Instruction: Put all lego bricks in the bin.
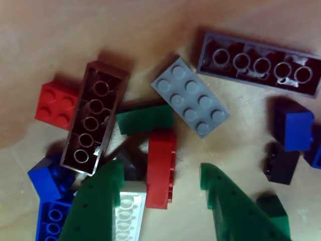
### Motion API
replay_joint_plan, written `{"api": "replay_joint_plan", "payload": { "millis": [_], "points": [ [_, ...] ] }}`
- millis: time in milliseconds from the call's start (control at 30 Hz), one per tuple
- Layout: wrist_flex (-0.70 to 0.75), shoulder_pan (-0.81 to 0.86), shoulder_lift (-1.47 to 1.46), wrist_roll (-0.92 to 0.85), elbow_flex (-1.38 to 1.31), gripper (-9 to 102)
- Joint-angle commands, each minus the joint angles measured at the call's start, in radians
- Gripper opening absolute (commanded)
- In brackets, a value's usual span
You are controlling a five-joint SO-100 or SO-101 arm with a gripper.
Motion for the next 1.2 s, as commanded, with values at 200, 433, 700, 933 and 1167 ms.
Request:
{"api": "replay_joint_plan", "payload": {
  "millis": [200,433,700,933,1167],
  "points": [
    [-0.074,0.017,0.051,-0.032,0.055,0],
    [0.199,-0.044,0.736,0.091,0.041,0],
    [-0.032,0.27,0.431,-0.054,-0.13,0],
    [-0.207,0.456,-0.028,-0.063,-0.408,0],
    [-0.183,0.463,0.017,0.002,-0.428,27]
  ]
}}
